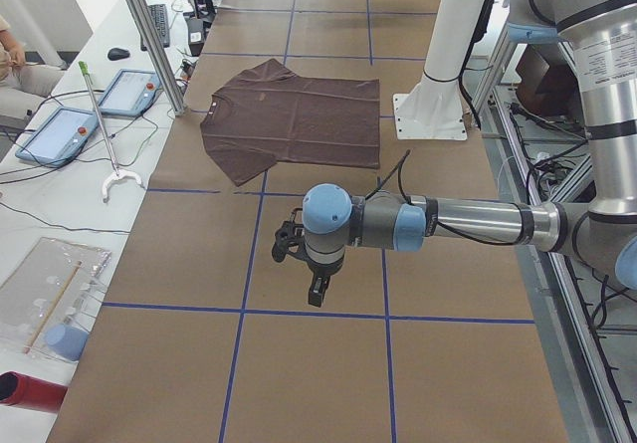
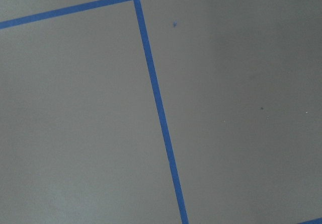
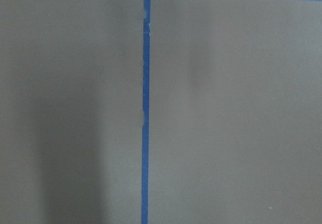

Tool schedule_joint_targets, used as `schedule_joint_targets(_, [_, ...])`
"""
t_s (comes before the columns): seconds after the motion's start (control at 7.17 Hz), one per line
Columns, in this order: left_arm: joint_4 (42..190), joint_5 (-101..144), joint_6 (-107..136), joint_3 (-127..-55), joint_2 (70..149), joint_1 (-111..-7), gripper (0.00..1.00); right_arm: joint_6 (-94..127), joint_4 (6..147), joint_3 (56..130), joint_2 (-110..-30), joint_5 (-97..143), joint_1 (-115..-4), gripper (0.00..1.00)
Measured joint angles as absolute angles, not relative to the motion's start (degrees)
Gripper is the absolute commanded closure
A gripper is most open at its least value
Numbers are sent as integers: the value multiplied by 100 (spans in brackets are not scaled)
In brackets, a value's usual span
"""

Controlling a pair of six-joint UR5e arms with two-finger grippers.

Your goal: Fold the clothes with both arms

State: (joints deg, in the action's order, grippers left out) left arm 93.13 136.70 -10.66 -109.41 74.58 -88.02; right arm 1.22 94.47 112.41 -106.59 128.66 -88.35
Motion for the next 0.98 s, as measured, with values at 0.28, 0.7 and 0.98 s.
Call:
schedule_joint_targets(0.28, [10162,13519,-1050,-10959,7900,-8798,0,168,9311,11190,-9955,12853,-8812,0])
schedule_joint_targets(0.7, [11080,13163,-991,-10632,8748,-8784,0,268,8468,10617,-9152,13137,-8807,0])
schedule_joint_targets(0.98, [11349,13200,-690,-10069,9364,-8653,0,794,7806,9897,-8417,13586,-8556,0])
